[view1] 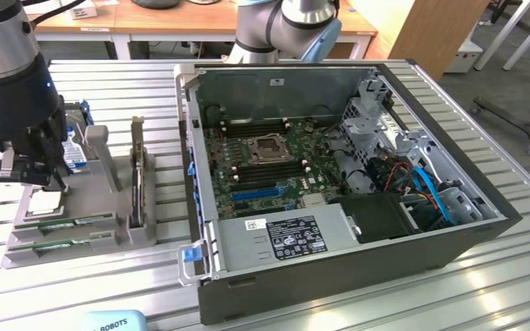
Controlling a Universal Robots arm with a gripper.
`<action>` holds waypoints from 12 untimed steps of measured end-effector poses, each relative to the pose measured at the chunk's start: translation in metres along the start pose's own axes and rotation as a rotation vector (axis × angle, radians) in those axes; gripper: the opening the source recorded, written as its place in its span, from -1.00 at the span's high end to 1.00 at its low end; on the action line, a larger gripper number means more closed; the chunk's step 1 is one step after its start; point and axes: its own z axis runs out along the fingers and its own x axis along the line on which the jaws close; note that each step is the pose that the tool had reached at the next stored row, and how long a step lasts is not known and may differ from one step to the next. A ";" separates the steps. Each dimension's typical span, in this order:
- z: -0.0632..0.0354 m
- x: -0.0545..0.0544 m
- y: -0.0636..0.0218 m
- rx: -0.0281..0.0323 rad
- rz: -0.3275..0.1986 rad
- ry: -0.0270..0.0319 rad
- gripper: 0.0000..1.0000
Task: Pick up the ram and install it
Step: 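Pick up the ram and move it above insertion slot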
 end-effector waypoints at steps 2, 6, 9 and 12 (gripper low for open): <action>0.0027 0.000 -0.0001 -0.0001 -0.002 0.0001 0.41; 0.0069 0.000 -0.0003 -0.0001 -0.004 0.0002 0.41; 0.0069 0.000 -0.0003 -0.0002 -0.005 0.0003 0.41; 0.0070 0.002 -0.0004 0.0000 -0.005 0.0002 0.41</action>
